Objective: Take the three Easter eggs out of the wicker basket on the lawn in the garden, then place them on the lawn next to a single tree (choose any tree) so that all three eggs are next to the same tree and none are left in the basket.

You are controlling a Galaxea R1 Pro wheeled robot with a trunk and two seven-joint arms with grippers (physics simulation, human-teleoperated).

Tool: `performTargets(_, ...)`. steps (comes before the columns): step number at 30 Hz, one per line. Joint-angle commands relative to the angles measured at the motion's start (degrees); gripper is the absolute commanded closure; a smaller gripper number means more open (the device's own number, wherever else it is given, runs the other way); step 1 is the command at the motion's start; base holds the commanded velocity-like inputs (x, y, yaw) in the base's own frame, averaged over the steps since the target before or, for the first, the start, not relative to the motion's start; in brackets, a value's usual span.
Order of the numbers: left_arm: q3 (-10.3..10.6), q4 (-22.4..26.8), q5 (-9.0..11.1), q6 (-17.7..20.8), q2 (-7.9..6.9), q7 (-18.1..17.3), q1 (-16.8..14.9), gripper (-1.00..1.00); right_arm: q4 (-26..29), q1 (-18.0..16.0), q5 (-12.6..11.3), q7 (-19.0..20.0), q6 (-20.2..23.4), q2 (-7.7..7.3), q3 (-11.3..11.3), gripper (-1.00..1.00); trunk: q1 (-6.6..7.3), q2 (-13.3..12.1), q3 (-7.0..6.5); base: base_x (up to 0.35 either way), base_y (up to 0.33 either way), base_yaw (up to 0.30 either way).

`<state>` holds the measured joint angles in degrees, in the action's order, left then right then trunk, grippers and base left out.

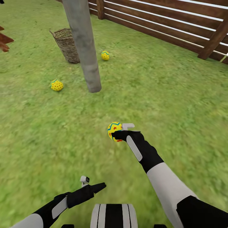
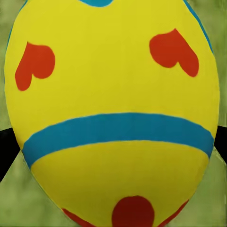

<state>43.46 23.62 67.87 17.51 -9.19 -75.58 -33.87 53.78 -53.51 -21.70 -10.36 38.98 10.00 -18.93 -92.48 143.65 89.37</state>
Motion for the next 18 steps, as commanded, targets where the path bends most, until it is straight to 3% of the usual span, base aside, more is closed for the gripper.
performTargets(1,0.40,0.03,0.54,0.60,-0.05,-0.12,-0.06,-1.00,0.03,-0.02,-0.58,-0.53,0.13,0.00,-0.05,1.00,-0.02,0.01,0.09,0.249,-0.228,0.232)
performTargets(15,0.40,0.03,0.53,0.59,-0.05,-0.34,-0.06,-1.00,-1.95,-0.02,-0.47,-0.60,-0.19,0.00,0.17,1.00,-0.02,0.01,0.79,0.246,-0.222,0.204)
performTargets(18,0.40,0.08,0.51,0.59,0.02,-0.28,-0.06,-1.00,-5.06,-0.02,-0.45,-0.62,-4.79,0.00,0.28,1.00,-0.02,0.01,0.92,0.141,-0.069,0.036)
